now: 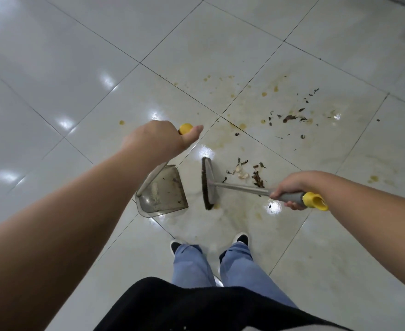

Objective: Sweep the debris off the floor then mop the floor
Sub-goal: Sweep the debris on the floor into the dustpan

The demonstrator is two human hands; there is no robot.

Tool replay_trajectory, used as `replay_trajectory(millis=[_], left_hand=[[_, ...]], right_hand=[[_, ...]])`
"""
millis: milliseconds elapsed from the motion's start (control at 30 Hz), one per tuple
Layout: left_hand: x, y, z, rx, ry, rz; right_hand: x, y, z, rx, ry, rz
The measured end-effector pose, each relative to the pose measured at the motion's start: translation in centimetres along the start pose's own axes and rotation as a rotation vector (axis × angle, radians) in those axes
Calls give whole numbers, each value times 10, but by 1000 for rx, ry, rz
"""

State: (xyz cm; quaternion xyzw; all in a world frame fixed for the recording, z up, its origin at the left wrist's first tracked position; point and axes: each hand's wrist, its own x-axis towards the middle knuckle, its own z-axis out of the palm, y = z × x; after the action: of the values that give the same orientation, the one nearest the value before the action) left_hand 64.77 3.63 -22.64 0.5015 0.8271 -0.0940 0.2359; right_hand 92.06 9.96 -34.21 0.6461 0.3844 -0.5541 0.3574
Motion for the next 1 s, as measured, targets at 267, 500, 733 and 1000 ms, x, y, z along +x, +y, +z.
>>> replay_trajectory(millis=[267,500,733,1000], left_hand=[[-6,20,-6,-240,-168,-109],[-6,16,-24,-411,-235,-151],[0,-63,-47,-372,72,-236],[35,-112,-71,-458,142,-173]], right_hand=[[-19,25,-25,80,166,-102],[-56,71,-50,284,228,-218],[-61,54,-68,515,253,-293],[-60,-41,-78,705,125,-287]])
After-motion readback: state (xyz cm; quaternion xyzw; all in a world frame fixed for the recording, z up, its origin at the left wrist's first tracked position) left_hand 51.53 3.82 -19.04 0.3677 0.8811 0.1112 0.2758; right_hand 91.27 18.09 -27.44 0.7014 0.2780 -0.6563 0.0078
